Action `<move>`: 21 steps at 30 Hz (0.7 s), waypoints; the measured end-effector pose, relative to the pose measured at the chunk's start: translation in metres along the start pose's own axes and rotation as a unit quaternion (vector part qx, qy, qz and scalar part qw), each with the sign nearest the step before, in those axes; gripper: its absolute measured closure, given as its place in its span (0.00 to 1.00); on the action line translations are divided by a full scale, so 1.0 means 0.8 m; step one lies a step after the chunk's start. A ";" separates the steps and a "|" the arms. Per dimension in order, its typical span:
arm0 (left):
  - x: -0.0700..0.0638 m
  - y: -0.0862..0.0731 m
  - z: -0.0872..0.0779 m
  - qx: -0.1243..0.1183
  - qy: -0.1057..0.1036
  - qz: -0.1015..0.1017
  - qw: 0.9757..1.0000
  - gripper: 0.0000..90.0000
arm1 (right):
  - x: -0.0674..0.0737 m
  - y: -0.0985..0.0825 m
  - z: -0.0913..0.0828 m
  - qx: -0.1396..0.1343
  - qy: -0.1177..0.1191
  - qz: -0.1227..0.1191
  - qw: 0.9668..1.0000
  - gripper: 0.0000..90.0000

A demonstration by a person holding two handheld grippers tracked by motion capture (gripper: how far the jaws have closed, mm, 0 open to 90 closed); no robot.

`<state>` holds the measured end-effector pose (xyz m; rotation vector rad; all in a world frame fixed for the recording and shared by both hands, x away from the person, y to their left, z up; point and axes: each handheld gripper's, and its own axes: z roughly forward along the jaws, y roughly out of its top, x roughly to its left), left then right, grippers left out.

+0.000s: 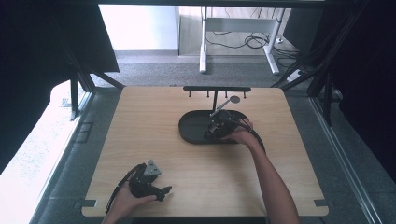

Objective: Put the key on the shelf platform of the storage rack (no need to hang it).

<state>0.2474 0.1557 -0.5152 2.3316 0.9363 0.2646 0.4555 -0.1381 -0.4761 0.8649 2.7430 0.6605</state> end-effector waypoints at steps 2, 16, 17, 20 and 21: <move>0.000 0.000 0.001 0.002 0.000 0.000 1.000 0.17 | -0.002 -0.003 0.002 0.004 0.000 0.001 1.000 0.55; 0.000 0.000 -0.001 -0.003 0.002 0.001 1.000 0.18 | -0.010 -0.010 0.007 0.015 0.005 0.011 1.000 0.54; 0.000 0.000 -0.001 -0.002 0.002 0.000 1.000 0.18 | -0.011 -0.011 0.007 0.016 0.004 0.011 1.000 0.54; 0.000 0.000 -0.001 -0.002 0.002 0.000 1.000 0.18 | -0.015 -0.014 0.008 0.020 0.001 0.019 1.000 0.54; 0.000 0.000 -0.001 -0.002 0.002 0.000 1.000 0.18 | -0.017 -0.015 0.008 0.022 -0.002 0.021 1.000 0.54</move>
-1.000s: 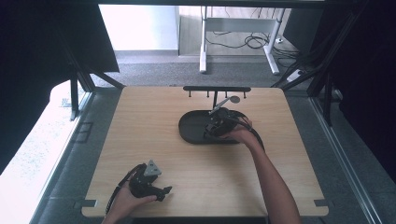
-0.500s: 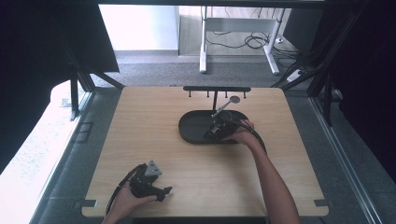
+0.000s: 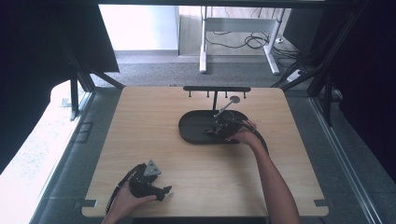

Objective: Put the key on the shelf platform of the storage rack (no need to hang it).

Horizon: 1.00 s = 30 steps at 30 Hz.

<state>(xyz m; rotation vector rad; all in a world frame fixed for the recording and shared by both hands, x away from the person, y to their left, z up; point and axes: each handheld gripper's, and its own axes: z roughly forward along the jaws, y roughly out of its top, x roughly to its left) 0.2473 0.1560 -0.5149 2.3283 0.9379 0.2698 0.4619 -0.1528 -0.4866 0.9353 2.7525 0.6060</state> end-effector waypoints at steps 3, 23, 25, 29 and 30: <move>0.000 0.000 0.000 0.001 0.000 0.000 1.000 0.18 | -0.004 -0.003 -0.001 0.004 -0.005 0.004 1.000 0.54; 0.002 -0.001 0.003 0.006 0.000 0.000 1.000 0.18 | -0.021 -0.016 0.011 0.043 -0.033 0.039 0.998 0.51; 0.002 -0.001 0.004 0.007 0.000 0.000 1.000 0.18 | -0.021 -0.017 0.012 0.047 -0.037 0.038 0.997 0.51; 0.001 -0.001 0.004 0.008 -0.001 0.001 1.000 0.18 | -0.022 -0.019 0.011 0.046 -0.032 0.042 0.998 0.50; 0.001 -0.001 0.004 0.008 -0.001 0.001 1.000 0.18 | -0.021 -0.019 0.010 0.043 -0.036 0.040 0.998 0.50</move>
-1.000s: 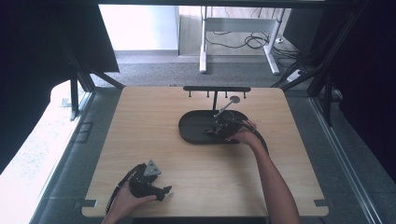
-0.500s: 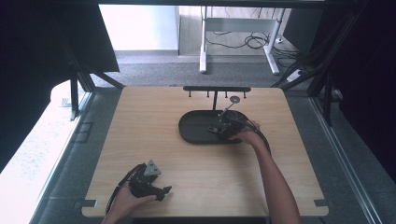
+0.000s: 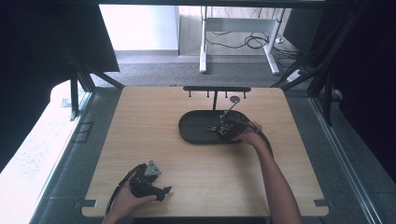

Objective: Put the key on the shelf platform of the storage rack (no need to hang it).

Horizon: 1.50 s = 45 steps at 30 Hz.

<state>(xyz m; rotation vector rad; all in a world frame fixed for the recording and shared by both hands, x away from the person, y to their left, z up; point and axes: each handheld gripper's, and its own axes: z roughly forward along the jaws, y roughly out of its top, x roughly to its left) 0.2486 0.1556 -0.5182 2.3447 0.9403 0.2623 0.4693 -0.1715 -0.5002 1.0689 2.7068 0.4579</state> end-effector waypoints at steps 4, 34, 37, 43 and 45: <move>0.001 0.000 -0.001 -0.002 0.000 0.000 1.000 0.18 | 0.000 -0.003 -0.003 -0.012 -0.002 0.009 1.000 0.44; -0.003 0.001 -0.002 -0.004 0.002 -0.001 1.000 0.18 | 0.069 -0.095 -0.105 -0.156 0.029 -0.029 0.987 0.36; -0.004 0.001 -0.002 -0.003 0.001 0.000 1.000 0.18 | 0.076 -0.121 -0.104 -0.165 0.033 -0.021 0.986 0.37; -0.004 0.002 0.000 -0.001 0.002 0.003 1.000 0.18 | 0.083 -0.172 -0.089 -0.176 0.041 0.004 0.984 0.42; -0.005 0.002 0.000 -0.001 0.001 0.003 1.000 0.18 | 0.083 -0.180 -0.083 -0.158 0.030 0.007 0.987 0.41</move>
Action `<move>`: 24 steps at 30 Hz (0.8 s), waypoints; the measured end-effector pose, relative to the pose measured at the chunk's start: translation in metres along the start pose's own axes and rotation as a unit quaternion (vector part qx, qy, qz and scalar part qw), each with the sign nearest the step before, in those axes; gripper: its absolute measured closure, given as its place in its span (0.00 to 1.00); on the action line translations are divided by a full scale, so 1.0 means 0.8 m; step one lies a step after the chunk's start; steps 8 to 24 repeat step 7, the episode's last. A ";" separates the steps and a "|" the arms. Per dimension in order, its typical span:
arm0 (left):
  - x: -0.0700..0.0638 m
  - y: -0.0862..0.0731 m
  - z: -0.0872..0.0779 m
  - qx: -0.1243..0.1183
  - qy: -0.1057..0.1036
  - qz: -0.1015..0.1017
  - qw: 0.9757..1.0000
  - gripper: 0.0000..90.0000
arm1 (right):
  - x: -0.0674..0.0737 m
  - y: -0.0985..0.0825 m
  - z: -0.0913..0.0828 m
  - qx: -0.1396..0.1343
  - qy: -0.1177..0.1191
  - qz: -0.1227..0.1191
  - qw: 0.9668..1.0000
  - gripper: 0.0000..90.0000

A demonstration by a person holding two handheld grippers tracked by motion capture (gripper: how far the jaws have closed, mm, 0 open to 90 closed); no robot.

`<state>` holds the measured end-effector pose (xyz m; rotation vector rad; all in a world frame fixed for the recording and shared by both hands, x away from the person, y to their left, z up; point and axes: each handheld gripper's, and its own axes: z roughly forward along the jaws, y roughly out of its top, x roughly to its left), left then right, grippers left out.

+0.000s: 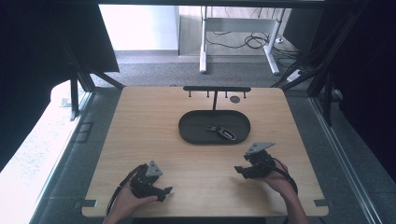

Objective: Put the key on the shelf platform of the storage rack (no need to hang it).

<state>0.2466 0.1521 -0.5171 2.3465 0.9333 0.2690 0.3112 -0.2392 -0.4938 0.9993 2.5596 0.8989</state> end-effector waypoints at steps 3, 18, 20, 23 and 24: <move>-0.001 0.000 -0.001 -0.002 0.000 -0.001 1.000 0.18 | -0.002 -0.002 0.000 -0.011 -0.001 0.008 1.000 0.41; 0.001 0.000 -0.003 -0.006 -0.001 -0.004 1.000 0.18 | -0.004 -0.006 0.002 -0.019 -0.011 0.012 1.000 0.39; 0.001 0.000 -0.003 -0.006 -0.001 -0.004 1.000 0.18 | -0.004 -0.006 0.002 -0.019 -0.011 0.012 1.000 0.39; 0.001 0.000 -0.003 -0.006 -0.001 -0.004 1.000 0.18 | -0.004 -0.006 0.002 -0.019 -0.011 0.012 1.000 0.39; 0.001 0.000 -0.003 -0.006 -0.001 -0.004 1.000 0.18 | -0.004 -0.006 0.002 -0.019 -0.011 0.012 1.000 0.39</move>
